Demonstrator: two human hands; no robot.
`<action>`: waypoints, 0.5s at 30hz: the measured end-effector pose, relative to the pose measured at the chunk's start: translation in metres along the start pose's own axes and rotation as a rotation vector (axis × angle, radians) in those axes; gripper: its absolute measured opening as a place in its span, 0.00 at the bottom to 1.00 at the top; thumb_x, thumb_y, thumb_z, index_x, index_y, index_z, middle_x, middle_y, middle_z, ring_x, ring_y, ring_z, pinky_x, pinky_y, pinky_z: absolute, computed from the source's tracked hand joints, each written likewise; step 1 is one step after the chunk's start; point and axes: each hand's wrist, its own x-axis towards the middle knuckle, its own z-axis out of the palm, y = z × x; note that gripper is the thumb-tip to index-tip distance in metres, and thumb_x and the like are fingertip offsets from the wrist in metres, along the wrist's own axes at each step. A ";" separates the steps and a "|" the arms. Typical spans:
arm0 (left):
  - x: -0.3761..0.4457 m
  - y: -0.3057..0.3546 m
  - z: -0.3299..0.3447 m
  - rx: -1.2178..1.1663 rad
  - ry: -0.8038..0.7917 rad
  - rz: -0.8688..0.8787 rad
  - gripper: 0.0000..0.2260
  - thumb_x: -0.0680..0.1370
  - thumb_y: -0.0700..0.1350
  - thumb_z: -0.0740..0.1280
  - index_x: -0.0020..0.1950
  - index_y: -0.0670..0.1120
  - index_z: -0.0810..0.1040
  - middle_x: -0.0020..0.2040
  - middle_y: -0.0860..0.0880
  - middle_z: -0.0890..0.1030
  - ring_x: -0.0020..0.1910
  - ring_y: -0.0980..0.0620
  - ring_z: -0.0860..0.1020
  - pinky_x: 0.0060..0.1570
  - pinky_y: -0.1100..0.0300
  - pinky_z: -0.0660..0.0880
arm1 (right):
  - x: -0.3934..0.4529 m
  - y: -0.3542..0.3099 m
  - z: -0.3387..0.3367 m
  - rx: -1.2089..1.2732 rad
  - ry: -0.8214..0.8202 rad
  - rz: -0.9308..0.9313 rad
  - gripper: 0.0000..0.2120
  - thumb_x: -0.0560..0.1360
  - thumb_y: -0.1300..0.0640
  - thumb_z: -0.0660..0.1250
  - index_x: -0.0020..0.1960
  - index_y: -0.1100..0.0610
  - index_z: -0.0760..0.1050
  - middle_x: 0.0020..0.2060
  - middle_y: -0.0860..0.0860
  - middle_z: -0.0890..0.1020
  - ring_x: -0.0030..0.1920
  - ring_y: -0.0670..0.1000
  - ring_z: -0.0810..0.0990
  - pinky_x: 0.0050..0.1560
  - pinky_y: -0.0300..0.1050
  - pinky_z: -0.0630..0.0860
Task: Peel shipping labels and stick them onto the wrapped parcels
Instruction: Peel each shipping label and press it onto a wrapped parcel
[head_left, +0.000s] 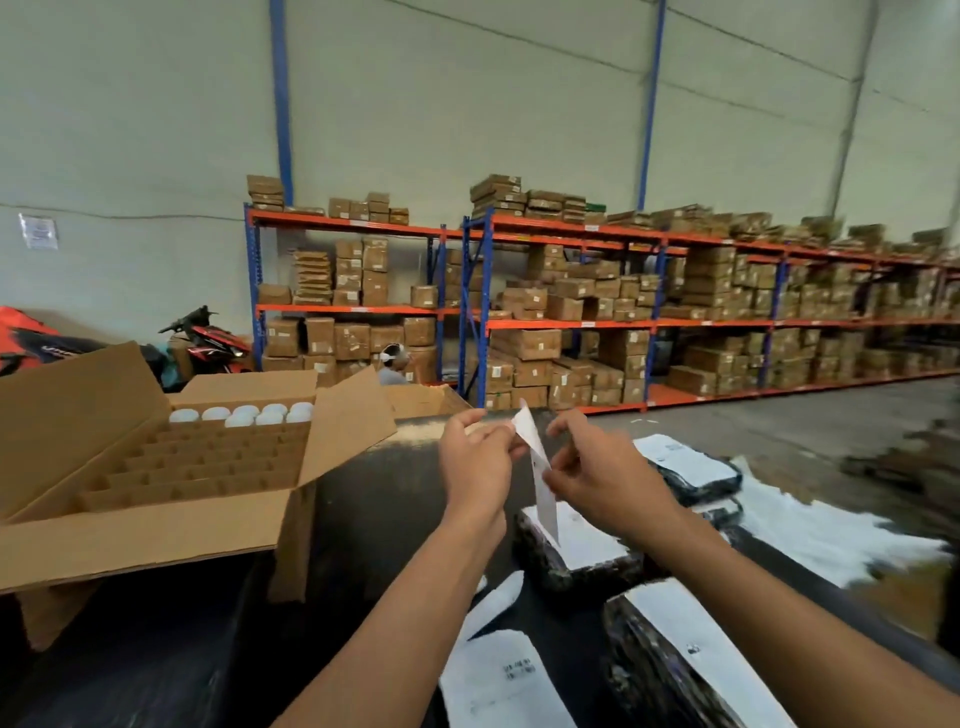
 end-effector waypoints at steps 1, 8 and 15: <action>0.000 -0.001 0.008 -0.021 -0.022 -0.016 0.14 0.78 0.35 0.64 0.61 0.45 0.70 0.50 0.41 0.81 0.46 0.50 0.82 0.43 0.61 0.78 | 0.001 0.006 -0.005 -0.034 0.037 0.011 0.12 0.74 0.56 0.65 0.56 0.49 0.68 0.37 0.47 0.82 0.38 0.50 0.80 0.40 0.54 0.79; 0.007 -0.016 0.039 0.119 -0.119 0.071 0.13 0.79 0.43 0.65 0.63 0.49 0.70 0.55 0.49 0.79 0.46 0.58 0.78 0.37 0.67 0.74 | 0.015 0.056 -0.040 0.051 0.096 0.104 0.10 0.75 0.60 0.66 0.53 0.49 0.70 0.38 0.43 0.80 0.41 0.43 0.78 0.36 0.37 0.71; 0.047 -0.057 0.050 0.269 -0.172 -0.146 0.22 0.76 0.37 0.68 0.69 0.47 0.67 0.53 0.47 0.81 0.50 0.49 0.81 0.47 0.53 0.80 | 0.057 0.128 -0.035 0.333 0.050 0.132 0.08 0.74 0.62 0.69 0.52 0.57 0.74 0.40 0.51 0.85 0.44 0.54 0.83 0.48 0.55 0.80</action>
